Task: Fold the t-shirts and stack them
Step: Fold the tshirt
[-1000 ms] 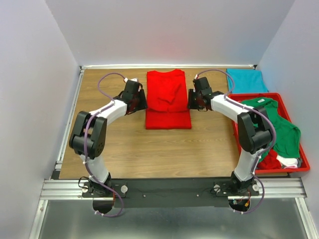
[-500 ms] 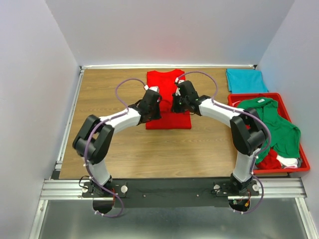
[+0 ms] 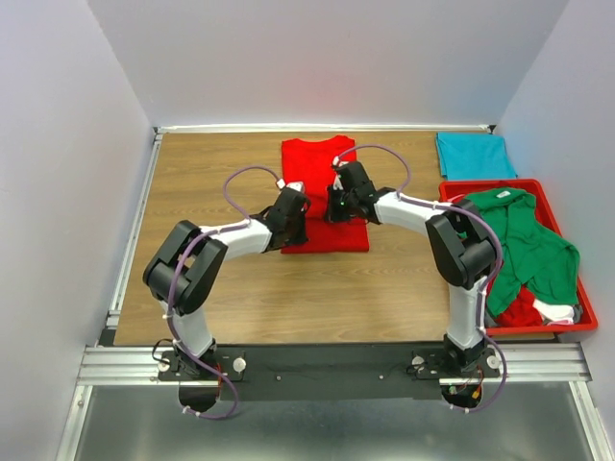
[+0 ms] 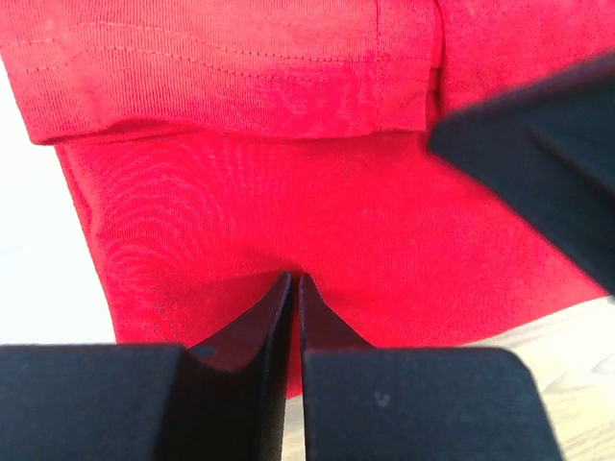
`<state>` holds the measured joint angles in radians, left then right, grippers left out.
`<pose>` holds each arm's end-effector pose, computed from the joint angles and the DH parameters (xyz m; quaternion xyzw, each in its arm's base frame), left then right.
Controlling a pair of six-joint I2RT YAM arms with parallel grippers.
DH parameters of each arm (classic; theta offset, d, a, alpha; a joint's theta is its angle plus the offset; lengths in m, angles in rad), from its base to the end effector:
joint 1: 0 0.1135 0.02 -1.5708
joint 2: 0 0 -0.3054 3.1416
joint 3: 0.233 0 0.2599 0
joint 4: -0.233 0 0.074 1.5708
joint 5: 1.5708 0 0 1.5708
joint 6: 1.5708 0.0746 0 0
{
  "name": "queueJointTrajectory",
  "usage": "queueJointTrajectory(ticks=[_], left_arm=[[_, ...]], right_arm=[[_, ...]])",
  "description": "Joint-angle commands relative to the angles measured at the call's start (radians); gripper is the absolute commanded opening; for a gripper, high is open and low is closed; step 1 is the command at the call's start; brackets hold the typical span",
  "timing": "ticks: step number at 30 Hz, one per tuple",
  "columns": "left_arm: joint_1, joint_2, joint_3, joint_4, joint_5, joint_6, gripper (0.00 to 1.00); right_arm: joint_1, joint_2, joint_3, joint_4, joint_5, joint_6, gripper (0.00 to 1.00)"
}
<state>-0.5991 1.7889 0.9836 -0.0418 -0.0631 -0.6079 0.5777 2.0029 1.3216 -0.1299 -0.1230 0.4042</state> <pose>0.3354 -0.2233 0.1597 -0.0153 0.9347 -0.1765 0.3081 0.4005 0.2720 0.1708 -0.1030 0.9215 0.2248 0.2994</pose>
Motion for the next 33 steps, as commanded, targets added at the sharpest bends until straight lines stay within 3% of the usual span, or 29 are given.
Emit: queueJointTrajectory(ticks=[1,8,20,33], left_arm=[[-0.016,-0.034,-0.08,-0.096,0.006,0.003,0.14],[-0.024,-0.115,-0.164,-0.101,0.026,-0.003,0.14],[-0.034,-0.151,-0.189,-0.109,0.04,-0.006,0.14],[-0.051,-0.198,-0.25,-0.11,0.045,-0.024,0.14]], right_arm=[[0.019,0.014,-0.001,0.041,-0.024,0.021,0.07],[0.031,0.02,-0.015,0.062,-0.039,0.039,0.07],[0.119,-0.105,-0.145,0.065,0.005,0.051,0.07],[0.122,0.014,-0.047,0.073,0.114,0.01,0.08]])
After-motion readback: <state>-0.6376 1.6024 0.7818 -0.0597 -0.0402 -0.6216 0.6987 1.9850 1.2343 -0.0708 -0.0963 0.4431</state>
